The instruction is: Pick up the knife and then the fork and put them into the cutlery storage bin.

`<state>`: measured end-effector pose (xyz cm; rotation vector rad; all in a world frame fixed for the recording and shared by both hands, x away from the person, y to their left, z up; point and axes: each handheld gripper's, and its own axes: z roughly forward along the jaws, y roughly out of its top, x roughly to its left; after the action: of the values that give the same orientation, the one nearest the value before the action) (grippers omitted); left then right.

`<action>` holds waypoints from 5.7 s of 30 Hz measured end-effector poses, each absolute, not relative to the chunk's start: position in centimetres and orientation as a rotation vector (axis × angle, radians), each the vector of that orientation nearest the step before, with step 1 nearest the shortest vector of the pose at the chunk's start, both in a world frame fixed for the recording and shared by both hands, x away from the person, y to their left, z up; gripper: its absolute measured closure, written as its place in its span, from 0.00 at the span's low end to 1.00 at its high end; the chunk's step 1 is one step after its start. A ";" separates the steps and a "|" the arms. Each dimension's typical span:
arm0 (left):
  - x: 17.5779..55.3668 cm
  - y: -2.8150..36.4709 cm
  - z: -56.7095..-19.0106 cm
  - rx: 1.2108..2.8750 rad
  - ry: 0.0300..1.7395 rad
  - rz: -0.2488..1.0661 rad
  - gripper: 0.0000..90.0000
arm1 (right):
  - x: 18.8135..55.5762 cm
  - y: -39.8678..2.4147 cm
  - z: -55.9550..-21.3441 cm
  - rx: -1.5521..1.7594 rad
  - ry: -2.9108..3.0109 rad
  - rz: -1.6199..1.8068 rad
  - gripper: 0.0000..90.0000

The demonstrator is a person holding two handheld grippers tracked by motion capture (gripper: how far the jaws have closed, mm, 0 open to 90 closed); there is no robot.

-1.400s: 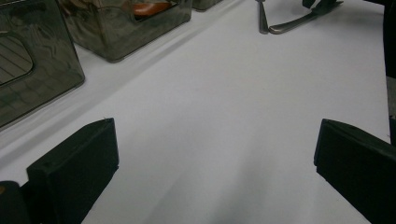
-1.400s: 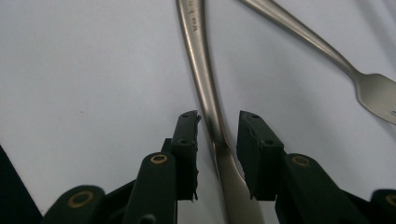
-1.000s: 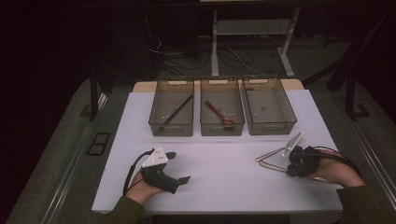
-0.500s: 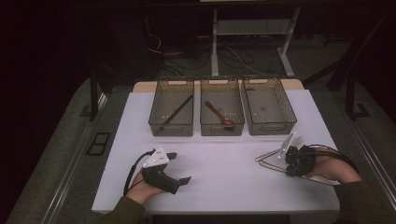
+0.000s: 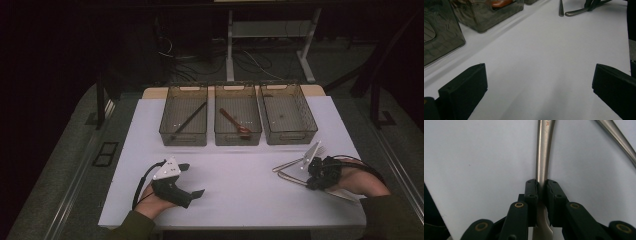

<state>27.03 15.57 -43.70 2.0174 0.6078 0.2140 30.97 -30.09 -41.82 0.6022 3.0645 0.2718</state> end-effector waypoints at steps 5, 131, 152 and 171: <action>27.0 15.6 -43.7 2.017 0.606 0.215 0.00 | 30.8 -30.4 -41.4 0.623 3.044 0.331 0.87; 27.2 16.0 -43.6 1.986 0.611 0.176 0.00 | 48.3 -30.6 -37.2 1.321 2.258 1.079 0.56; 27.1 15.9 -43.5 1.987 0.613 0.181 0.00 | 39.1 -32.2 -34.2 1.225 2.229 1.240 0.53; 27.1 15.9 -43.6 1.991 0.614 0.185 0.00 | 35.1 -32.6 -38.4 1.194 2.391 1.071 0.94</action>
<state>27.10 15.93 -43.56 1.9905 0.6144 0.1847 35.12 -32.57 -38.42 1.1944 2.3909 1.0711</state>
